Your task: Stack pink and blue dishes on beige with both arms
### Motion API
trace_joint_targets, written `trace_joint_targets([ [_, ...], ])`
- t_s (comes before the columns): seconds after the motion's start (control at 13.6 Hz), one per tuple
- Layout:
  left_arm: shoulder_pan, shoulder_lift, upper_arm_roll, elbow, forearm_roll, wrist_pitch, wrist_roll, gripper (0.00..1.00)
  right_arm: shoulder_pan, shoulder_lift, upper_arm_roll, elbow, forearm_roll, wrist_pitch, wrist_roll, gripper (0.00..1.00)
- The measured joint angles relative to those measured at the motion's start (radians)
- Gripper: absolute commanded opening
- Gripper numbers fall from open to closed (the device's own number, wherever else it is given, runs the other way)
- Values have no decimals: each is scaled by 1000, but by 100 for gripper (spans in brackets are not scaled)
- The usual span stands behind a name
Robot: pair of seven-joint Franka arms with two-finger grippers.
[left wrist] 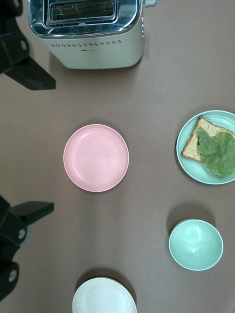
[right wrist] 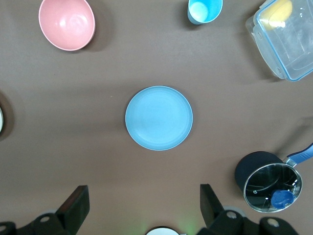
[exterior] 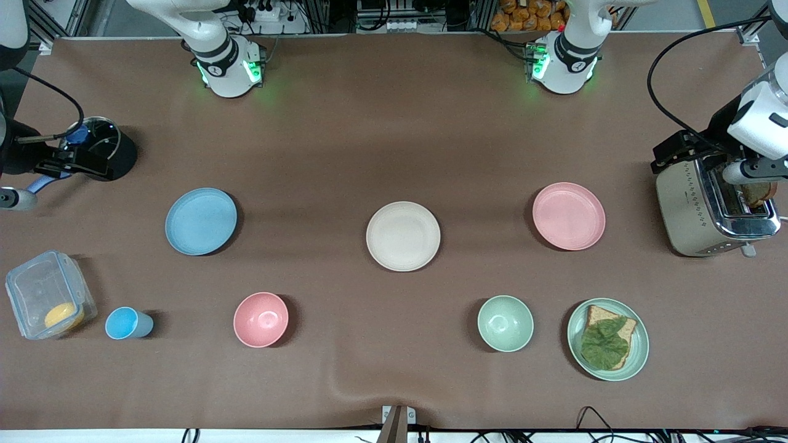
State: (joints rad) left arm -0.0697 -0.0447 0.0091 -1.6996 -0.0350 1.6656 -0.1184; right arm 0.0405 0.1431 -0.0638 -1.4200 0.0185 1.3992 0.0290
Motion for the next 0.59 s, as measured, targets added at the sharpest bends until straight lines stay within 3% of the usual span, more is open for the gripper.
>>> trace_joint_targets([
  [0.59,-1,0,0,0,0,-4,0,100,0,13,-1,-8,-1,-2,0,100],
])
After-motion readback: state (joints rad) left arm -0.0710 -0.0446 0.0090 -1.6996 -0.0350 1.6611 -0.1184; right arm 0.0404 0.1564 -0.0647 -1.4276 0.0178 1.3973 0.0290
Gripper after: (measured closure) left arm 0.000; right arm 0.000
